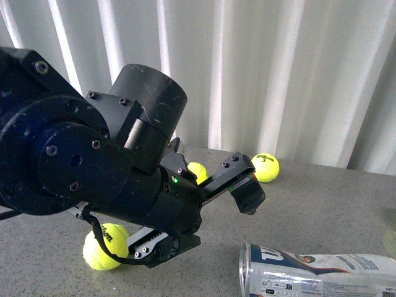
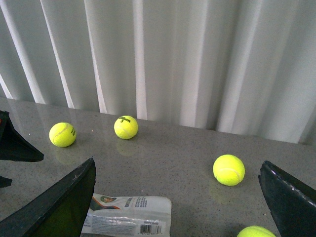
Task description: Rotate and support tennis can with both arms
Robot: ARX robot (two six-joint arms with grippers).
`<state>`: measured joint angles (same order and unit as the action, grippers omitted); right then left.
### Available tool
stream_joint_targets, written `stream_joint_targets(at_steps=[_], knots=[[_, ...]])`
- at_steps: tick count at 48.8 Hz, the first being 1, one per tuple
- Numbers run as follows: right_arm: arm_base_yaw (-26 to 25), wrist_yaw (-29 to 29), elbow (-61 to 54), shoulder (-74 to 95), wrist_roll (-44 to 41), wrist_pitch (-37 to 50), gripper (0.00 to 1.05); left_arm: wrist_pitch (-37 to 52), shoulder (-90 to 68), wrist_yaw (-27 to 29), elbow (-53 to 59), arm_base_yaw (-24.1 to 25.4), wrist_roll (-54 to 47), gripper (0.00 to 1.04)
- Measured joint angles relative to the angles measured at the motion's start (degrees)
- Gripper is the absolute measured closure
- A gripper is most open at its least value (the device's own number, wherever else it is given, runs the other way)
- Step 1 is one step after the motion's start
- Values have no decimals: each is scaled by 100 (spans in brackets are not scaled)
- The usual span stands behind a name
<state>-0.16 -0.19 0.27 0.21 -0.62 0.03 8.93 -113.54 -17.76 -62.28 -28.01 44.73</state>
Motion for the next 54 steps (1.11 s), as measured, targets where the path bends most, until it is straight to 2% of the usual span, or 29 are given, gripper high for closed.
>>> stream_joint_targets(at_steps=[27, 47, 54], knots=[[0, 0, 0, 0, 0, 0, 7, 612, -807, -190, -208, -369, 533, 7], [0, 0, 0, 0, 2, 0, 7, 492, -935, -450, -358, -553, 627, 7], [0, 0, 0, 0, 0, 0, 7, 492, -977, -494, -361, -599, 603, 38]])
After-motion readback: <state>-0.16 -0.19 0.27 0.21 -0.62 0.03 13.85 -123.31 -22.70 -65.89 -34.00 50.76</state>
